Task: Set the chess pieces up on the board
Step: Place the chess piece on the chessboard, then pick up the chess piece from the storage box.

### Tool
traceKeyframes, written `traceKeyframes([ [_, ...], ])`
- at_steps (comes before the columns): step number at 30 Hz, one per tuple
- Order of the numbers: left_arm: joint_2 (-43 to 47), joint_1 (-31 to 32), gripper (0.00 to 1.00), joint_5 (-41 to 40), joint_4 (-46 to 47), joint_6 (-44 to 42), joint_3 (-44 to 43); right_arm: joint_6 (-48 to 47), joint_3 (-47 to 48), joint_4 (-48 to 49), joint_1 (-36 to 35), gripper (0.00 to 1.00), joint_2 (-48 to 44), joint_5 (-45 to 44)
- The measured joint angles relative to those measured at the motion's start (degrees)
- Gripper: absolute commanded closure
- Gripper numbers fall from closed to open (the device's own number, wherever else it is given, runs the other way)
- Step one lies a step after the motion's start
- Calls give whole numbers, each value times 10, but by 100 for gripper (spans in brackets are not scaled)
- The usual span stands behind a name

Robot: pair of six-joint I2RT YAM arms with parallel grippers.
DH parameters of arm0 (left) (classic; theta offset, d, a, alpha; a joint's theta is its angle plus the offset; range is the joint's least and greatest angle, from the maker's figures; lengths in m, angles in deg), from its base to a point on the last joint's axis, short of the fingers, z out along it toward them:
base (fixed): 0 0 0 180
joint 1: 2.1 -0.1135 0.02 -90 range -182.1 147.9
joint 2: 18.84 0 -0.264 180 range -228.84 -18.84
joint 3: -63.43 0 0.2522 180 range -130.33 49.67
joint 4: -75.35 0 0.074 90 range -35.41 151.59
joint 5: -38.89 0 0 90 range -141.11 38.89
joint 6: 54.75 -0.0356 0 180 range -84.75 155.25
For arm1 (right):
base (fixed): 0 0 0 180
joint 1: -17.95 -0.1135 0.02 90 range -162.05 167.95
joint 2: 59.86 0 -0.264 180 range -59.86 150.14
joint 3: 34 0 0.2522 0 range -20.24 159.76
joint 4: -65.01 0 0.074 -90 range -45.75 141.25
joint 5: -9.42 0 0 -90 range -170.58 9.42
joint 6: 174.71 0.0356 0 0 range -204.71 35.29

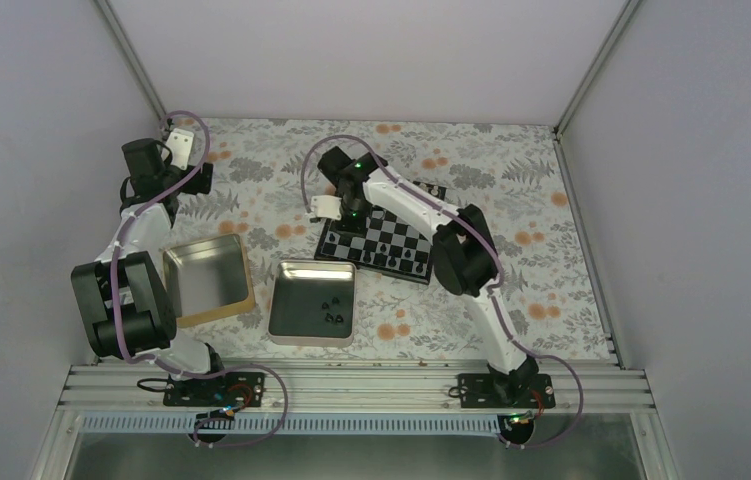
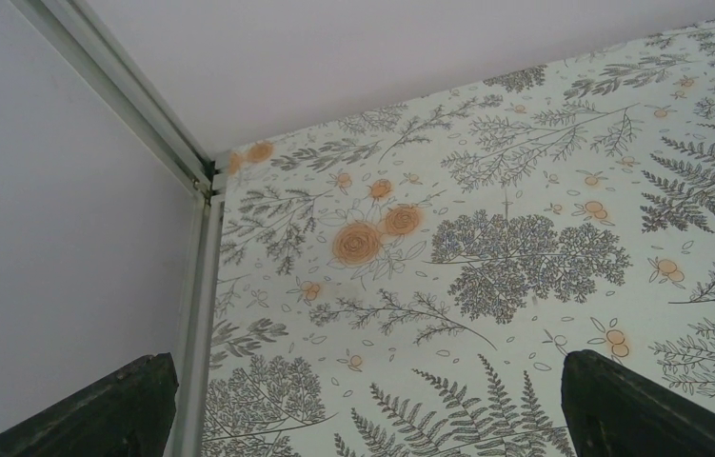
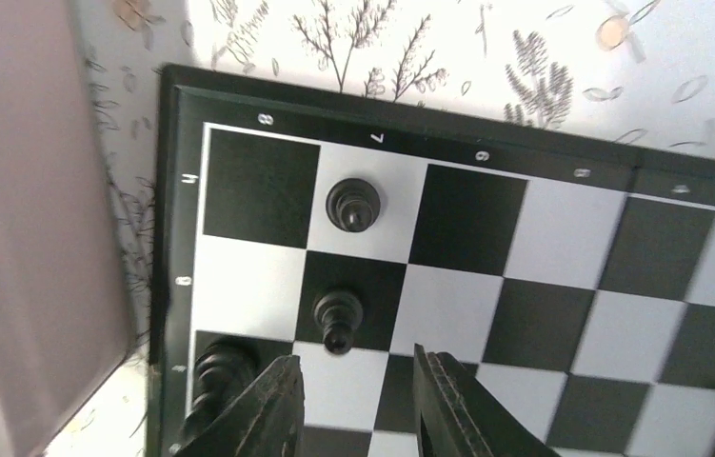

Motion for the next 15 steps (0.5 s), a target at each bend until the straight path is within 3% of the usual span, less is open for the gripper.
traceKeyframes([
  [8,1,0,0,0,-1,4,0,10,-11,-16,-63,67,-88,-12],
  [15,2,0,0,0,-4,8,0,22,-105,-23,-146,67,-116,-1],
])
